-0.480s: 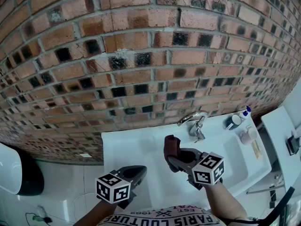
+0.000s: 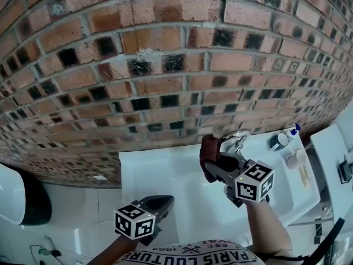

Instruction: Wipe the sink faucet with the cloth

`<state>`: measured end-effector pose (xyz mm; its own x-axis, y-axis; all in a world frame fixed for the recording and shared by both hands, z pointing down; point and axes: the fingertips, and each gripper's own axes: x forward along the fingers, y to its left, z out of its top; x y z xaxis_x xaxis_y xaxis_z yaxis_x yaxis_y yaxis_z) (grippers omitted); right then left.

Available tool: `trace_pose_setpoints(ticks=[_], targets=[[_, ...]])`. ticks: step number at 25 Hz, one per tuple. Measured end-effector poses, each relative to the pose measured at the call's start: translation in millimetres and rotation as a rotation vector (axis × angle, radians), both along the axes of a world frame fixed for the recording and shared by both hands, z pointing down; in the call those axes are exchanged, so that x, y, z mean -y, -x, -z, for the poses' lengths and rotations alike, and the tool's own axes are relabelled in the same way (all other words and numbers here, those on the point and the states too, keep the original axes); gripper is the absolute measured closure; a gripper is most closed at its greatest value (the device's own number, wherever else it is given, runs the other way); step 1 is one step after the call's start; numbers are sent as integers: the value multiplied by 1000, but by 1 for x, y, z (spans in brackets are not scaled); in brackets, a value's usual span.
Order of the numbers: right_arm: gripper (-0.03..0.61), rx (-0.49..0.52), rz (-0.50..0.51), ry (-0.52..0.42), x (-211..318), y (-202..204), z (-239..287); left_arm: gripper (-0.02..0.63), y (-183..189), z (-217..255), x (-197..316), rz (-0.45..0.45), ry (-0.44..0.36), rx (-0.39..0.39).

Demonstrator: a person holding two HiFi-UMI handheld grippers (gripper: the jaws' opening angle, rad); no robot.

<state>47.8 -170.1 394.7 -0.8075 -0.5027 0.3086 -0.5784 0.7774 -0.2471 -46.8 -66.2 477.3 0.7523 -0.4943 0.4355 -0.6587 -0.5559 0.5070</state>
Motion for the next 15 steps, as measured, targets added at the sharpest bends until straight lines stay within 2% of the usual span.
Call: trace_pose_setpoints(ticks=[15], targets=[[486, 107, -103, 126, 27, -19, -25, 609, 4, -14, 8, 7, 32, 1]])
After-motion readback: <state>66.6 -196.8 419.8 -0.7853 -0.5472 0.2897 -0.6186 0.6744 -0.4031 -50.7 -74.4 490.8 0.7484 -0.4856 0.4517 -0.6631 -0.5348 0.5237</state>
